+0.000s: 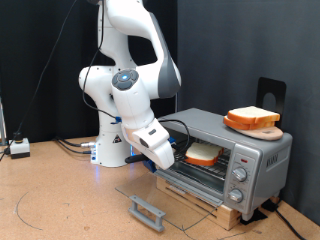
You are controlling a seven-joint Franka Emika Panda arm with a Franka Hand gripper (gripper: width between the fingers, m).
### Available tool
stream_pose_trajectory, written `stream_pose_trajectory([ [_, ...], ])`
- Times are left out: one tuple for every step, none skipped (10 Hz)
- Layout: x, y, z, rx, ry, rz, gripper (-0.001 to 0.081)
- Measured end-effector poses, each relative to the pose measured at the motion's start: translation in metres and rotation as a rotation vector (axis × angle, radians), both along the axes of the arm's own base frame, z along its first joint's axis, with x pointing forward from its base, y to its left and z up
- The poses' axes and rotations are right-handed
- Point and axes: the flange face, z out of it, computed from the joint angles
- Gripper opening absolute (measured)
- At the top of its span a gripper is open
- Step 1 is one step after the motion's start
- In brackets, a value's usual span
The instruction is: Make a piece of toast with the oven
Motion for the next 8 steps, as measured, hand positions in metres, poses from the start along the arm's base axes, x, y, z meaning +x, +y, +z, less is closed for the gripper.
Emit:
stream_pose_trajectory([
  [0.0,0.003,0.0,0.004,0.0,0.001,0.0413],
  [0.0,0.004,0.001,0.007,-0.002,-0.003,0.0413],
  [0.0,0.001,0.003,0.01,-0.007,-0.015,0.0413],
  [0.001,-0.005,0.006,0.017,-0.019,-0.031,0.0413],
  [0.003,-0.016,0.012,0.023,-0.031,-0.053,0.0413],
  [0.005,-0.031,0.018,0.031,-0.038,-0.078,0.0413],
  [0.006,-0.045,0.023,0.043,-0.036,-0.102,0.0413],
  [0.007,-0.06,0.029,0.049,-0.032,-0.121,0.0413],
])
